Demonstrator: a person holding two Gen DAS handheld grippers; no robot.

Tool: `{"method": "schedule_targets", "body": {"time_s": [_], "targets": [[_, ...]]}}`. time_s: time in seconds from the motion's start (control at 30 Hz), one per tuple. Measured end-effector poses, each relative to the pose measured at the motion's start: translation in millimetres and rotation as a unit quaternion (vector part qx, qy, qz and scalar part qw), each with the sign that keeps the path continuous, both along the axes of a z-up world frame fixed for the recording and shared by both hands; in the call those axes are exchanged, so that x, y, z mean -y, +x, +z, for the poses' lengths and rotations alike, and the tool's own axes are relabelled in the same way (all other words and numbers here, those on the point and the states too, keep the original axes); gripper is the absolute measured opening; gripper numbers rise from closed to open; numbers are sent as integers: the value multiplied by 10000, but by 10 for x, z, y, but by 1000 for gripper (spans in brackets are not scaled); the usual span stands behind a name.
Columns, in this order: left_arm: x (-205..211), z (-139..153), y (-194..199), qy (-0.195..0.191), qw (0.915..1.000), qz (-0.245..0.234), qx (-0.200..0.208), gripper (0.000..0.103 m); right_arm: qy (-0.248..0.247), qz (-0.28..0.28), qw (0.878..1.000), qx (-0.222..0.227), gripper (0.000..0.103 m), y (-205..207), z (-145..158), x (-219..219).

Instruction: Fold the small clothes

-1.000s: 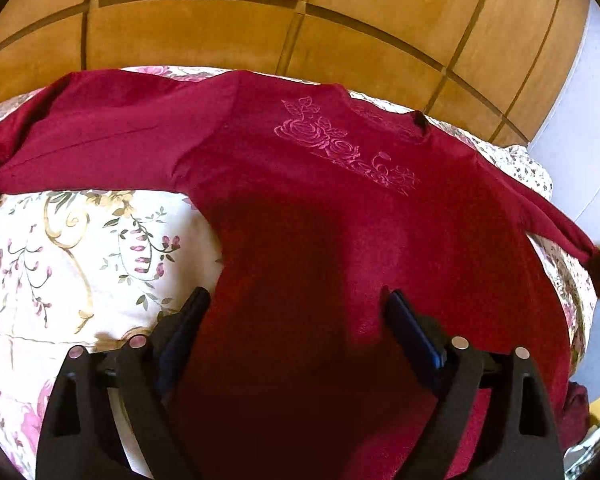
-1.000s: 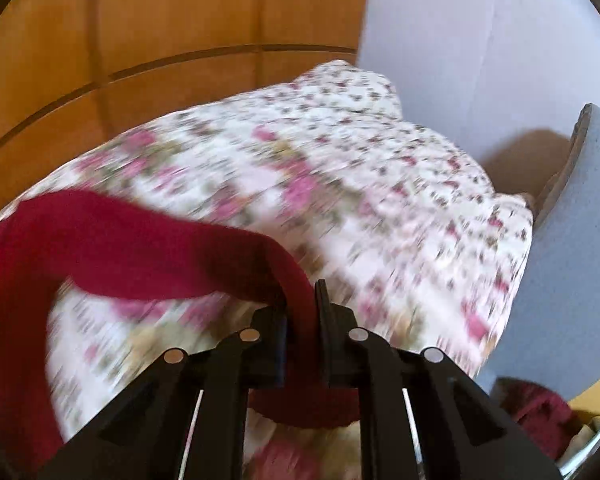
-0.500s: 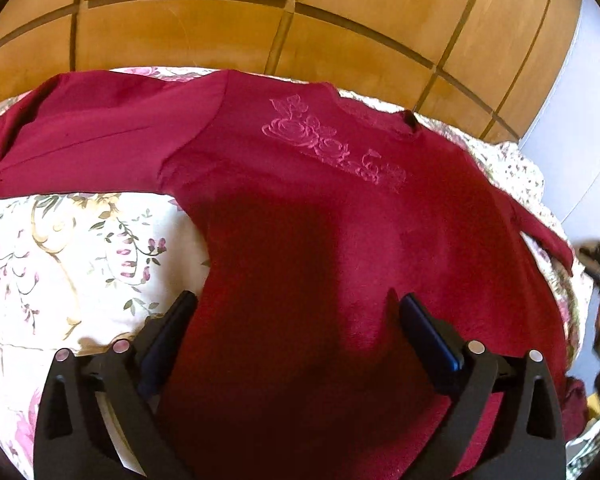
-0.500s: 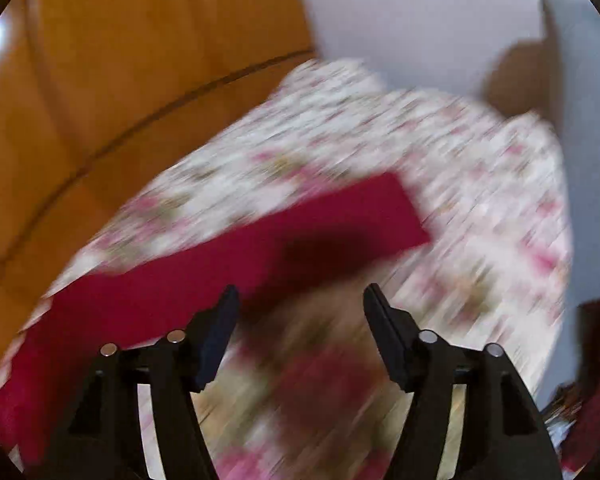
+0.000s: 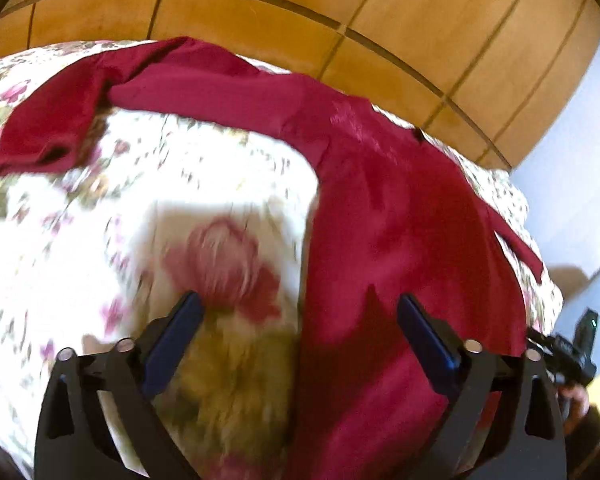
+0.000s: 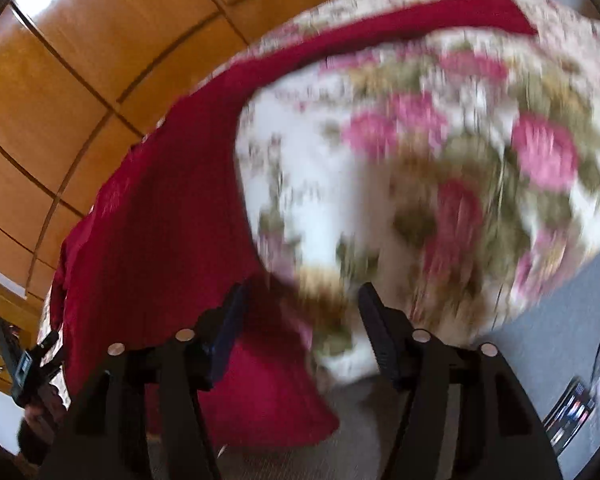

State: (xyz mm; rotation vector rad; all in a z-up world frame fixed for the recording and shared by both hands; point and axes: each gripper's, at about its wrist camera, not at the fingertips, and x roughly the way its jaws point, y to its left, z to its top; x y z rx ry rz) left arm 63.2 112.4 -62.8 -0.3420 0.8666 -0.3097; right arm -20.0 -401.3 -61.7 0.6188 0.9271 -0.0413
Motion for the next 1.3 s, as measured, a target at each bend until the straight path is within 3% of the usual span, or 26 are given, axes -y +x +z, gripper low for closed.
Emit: {"method": "schedule_targets", "body": {"time_s": [0.07, 0.13, 0.2, 0.23, 0.27, 0.3, 0.33, 0.37, 0.4, 0.47, 0.53, 0.6, 0.7, 0.77, 0.8, 0.83, 0.87, 0.9, 0.97, 1.07, 1.17, 1.3], "targets": [[-6, 17, -115, 17, 9999, -121, 14, 89, 180, 99, 9998, -48, 69, -62, -54, -59], [34, 0, -190, -65, 9997, -239, -89, 83, 591, 233, 9979, -120, 68, -95, -142, -118], [75, -14, -251, -45, 9995, -274, -172, 73, 825, 418, 9954, -233, 56, -101, -218, -203], [98, -19, -275, 36, 9994, -278, -181, 68, 777, 547, 9949, -328, 38, -90, -258, -283], [123, -22, -301, 167, 9992, -306, -189, 57, 664, 627, 9951, -384, 18, -88, -257, -322], [158, -16, -318, 370, 9987, -300, -191, 33, 595, 710, 9949, -389, 10, -83, -242, -356], [165, -9, -316, 411, 9983, -316, -258, 25, 598, 731, 9950, -314, 9, -77, -170, -347], [151, -6, -317, 272, 9983, -383, -348, 6, 565, 662, 9960, -202, 9, -95, -75, -315], [118, 25, -336, 108, 9978, -406, -507, 3, 553, 586, 9967, -36, 8, -126, 49, -261], [107, 98, -399, -151, 9964, -559, -626, 3, 526, 457, 9973, 238, 8, -182, 224, -161], [166, 114, -475, -42, 9957, -684, -627, 3, 332, 365, 9985, 243, 8, -244, 328, -73], [243, 68, -524, 158, 9943, -828, -653, 3, 236, 312, 9992, 15, 8, -260, 229, -49], [257, -20, -479, 263, 9935, -810, -761, 3, 271, 340, 9974, -575, 9, -244, -159, -105], [240, -4, -461, 211, 9936, -821, -741, 7, 12, 337, 9976, -608, 16, -238, -225, -191], [216, 21, -454, 163, 9940, -806, -727, 20, -164, 367, 9974, -600, 22, -222, -199, -227], [168, 53, -446, 98, 9946, -768, -691, 29, -473, 356, 9966, -580, 36, -211, -116, -258], [120, 88, -458, 31, 9955, -718, -611, 51, -775, 303, 9956, -430, 48, -216, 0, -274], [37, 153, -462, 7, 9977, -536, -409, 65, -979, 235, 9945, -280, 49, -234, 91, -288], [-88, 253, -435, 109, 9997, -209, -111, 67, -1371, 26, 9905, 131, 53, -249, 349, -296], [-289, 349, -250, 506, 9983, 276, 122, 67, -1547, -110, 9852, 726, 62, -211, 644, -350], [-529, 408, -19, 962, 9901, 940, 399, 72, -1675, 80, 9819, 882, 65, -67, 701, -535], [-727, 397, 396, 1937, 9675, 1449, 732, 77, -1734, 451, 9803, 835, 65, 296, 621, -852]]}}
